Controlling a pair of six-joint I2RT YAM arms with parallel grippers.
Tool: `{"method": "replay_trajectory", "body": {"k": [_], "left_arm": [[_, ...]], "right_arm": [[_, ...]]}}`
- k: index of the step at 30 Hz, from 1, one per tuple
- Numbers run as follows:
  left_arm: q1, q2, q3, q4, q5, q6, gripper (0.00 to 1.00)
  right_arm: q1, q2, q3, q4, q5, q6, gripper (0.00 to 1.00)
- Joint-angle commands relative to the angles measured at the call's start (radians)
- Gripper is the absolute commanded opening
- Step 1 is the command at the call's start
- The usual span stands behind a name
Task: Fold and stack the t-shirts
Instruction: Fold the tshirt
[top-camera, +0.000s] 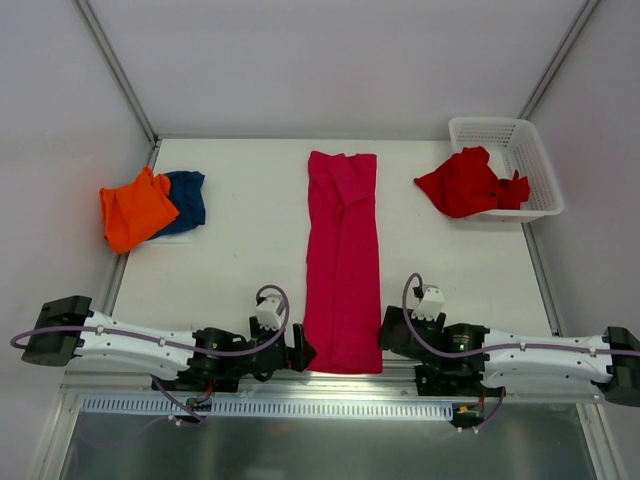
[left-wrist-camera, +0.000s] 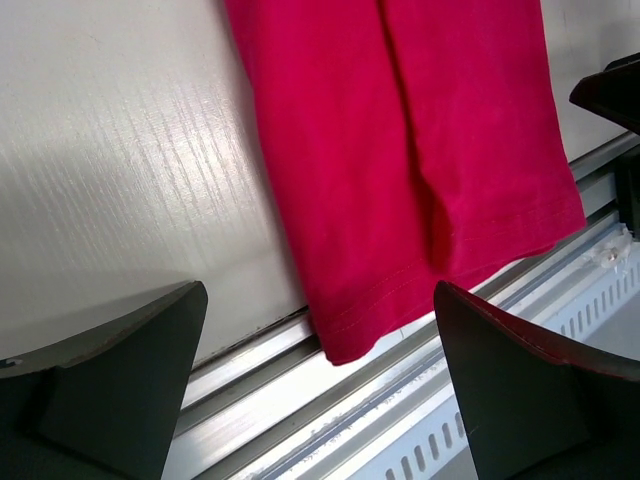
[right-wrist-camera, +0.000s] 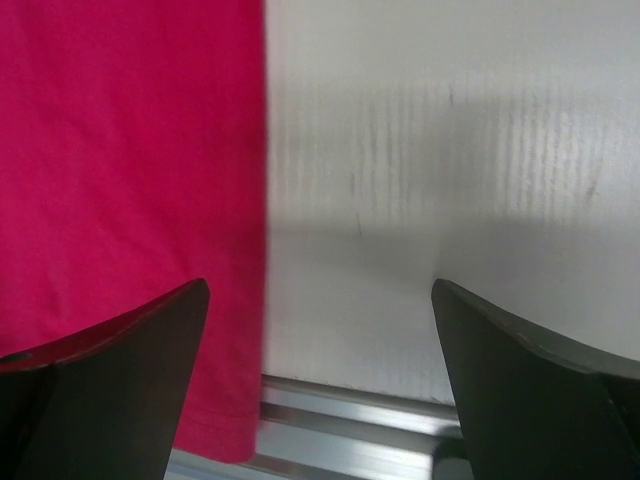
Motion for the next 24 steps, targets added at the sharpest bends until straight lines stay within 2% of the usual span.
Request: {"method": "replay_trajectory", "body": {"k": [1, 5, 8, 11, 14, 18, 21, 23, 24], "left_arm": [[-0.037, -0.008, -0.026, 0.018, -0.055, -0.071, 0.99], [-0.080, -0.051, -0.056, 0.021, -0.072, -0.115, 0.99], [-0.107, -0.066, -0.081, 0.025, -0.078, -0.155, 0.99], [-0.123, -0.048, -0.092, 0.032, -0.077, -0.189, 0.99], [-0.149, 0.001, -0.083, 0.044, -0.083, -0.204, 0.99], [-0.189, 0.036, -0.064, 0.048, -0.106, -0.227, 0.99], [-0.213, 0.044, -0.059, 0.048, -0.117, -0.243, 0.99], [-0.222, 0.044, -0.061, 0.051, -0.121, -0.250, 0.99], [-0.230, 0.043, -0.061, 0.052, -0.123, -0.250, 0.99]], "right_arm": [[0.042, -0.062, -0.073, 0.069, 0.084, 0.178, 0.99], [0.125, -0.126, -0.143, 0.028, 0.145, 0.336, 0.99], [0.174, -0.084, -0.121, -0.064, 0.172, 0.444, 1.00], [0.214, 0.051, -0.074, -0.093, 0.153, 0.511, 1.00], [0.266, 0.296, -0.013, -0.095, 0.133, 0.612, 1.00], [0.356, 0.502, 0.061, -0.037, 0.112, 0.703, 0.99], [0.411, 0.555, 0.063, 0.048, 0.110, 0.745, 0.99], [0.441, 0.568, 0.075, 0.025, 0.113, 0.780, 0.99], [0.473, 0.575, 0.103, -0.043, 0.118, 0.827, 0.99]]}}
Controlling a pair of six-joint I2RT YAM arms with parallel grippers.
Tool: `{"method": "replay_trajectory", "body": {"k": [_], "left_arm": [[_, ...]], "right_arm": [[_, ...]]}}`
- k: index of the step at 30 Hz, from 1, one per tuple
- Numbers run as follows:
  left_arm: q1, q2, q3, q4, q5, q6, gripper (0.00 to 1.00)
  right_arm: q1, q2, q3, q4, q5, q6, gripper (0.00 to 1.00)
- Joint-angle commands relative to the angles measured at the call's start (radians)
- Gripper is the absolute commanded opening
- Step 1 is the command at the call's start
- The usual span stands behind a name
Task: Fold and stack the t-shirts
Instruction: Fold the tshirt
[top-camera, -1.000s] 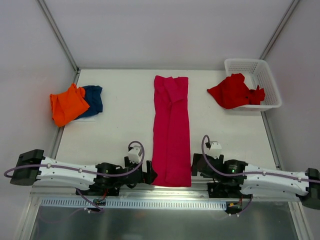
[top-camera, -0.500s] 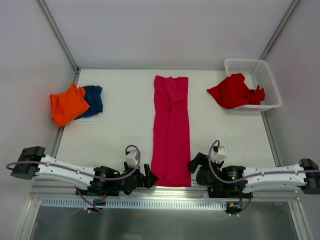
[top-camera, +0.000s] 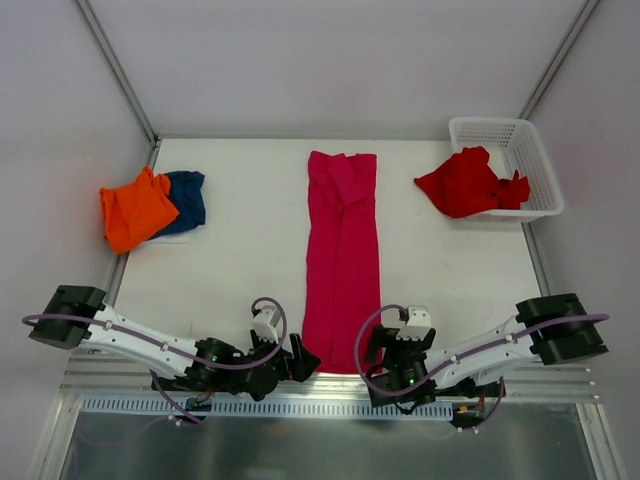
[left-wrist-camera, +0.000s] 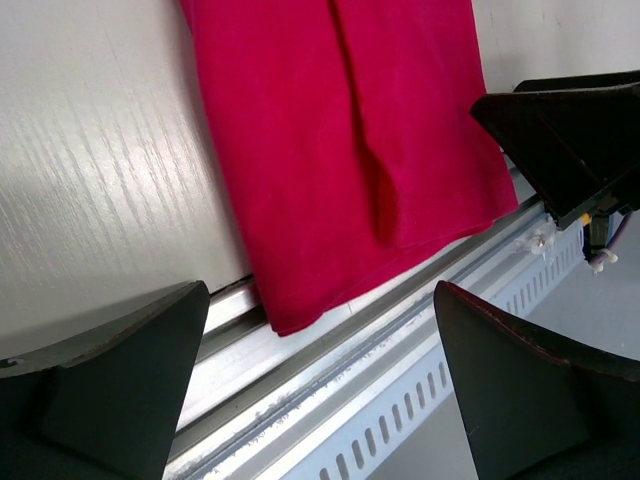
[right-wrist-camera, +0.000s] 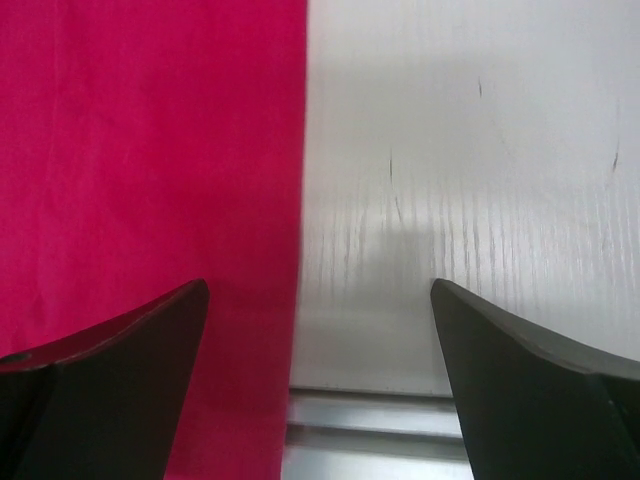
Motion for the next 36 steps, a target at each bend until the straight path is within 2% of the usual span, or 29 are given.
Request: {"method": "replay_trajectory", "body": {"k": [1, 3, 6, 10, 14, 17, 19, 22, 23, 25, 27, 29, 30, 32, 33, 35, 36], "left_arm": [[-0.032, 0.017, -0.005, -0.051, 0.032, -0.049, 0.99], [-0.041, 0.014, -0.006, -0.047, 0.031, -0.052, 0.99], [-0.060, 0.014, -0.010, -0.028, 0.020, -0.050, 0.99], [-0.071, 0.018, -0.017, -0.022, 0.014, -0.053, 0.99], [-0.084, 0.021, -0.029, 0.004, 0.009, -0.076, 0.99], [-0.101, 0.018, -0.036, 0.004, -0.003, -0.087, 0.99], [-0.109, 0.020, -0.037, 0.004, -0.014, -0.093, 0.99], [-0.123, 0.023, -0.037, 0.004, -0.026, -0.093, 0.99], [-0.124, 0.026, -0.036, 0.003, -0.032, -0.089, 0.99], [-0.126, 0.027, -0.019, -0.002, -0.049, -0.049, 0.99], [-0.126, 0.015, 0.035, -0.054, -0.092, -0.006, 0.99], [-0.126, -0.006, 0.108, -0.155, -0.139, 0.068, 0.99], [-0.124, -0.011, 0.197, -0.277, -0.194, 0.095, 0.99], [-0.124, -0.032, 0.321, -0.376, -0.254, 0.186, 0.99], [-0.124, -0.041, 0.355, -0.432, -0.317, 0.262, 0.99], [-0.126, -0.069, 0.442, -0.445, -0.374, 0.363, 0.99], [-0.124, -0.074, 0.470, -0.448, -0.433, 0.464, 0.99]], "right_arm": [[0.075, 0.045, 0.015, -0.019, -0.236, 0.249, 0.99], [0.118, 0.039, 0.049, -0.152, -0.215, 0.365, 0.99], [0.243, -0.019, 0.066, -0.265, -0.160, 0.527, 0.99], [0.348, -0.043, 0.078, -0.385, -0.114, 0.718, 0.99], [0.368, -0.037, 0.051, -0.330, -0.120, 0.717, 1.00], [0.379, -0.038, -0.003, -0.181, -0.100, 0.717, 0.99], [0.382, -0.037, -0.011, -0.152, -0.054, 0.717, 0.99], [0.368, -0.017, 0.125, -0.375, -0.048, 0.685, 0.99], [0.351, 0.005, 0.276, -0.620, -0.058, 0.666, 0.99], [0.342, 0.115, 0.450, -0.893, -0.077, 0.665, 0.99], [0.255, 0.118, 0.565, -0.917, -0.043, 0.428, 0.99], [0.242, 0.111, 0.612, -0.917, 0.058, 0.351, 0.99], [0.232, 0.108, 0.638, -0.916, 0.082, 0.250, 1.00], [0.195, 0.097, 0.725, -0.916, 0.158, 0.138, 1.00], [0.178, 0.094, 0.788, -0.917, 0.196, 0.011, 0.99], [0.118, 0.100, 0.862, -0.917, 0.225, -0.120, 1.00], [0.097, 0.105, 0.898, -0.917, 0.239, -0.186, 1.00]]}}
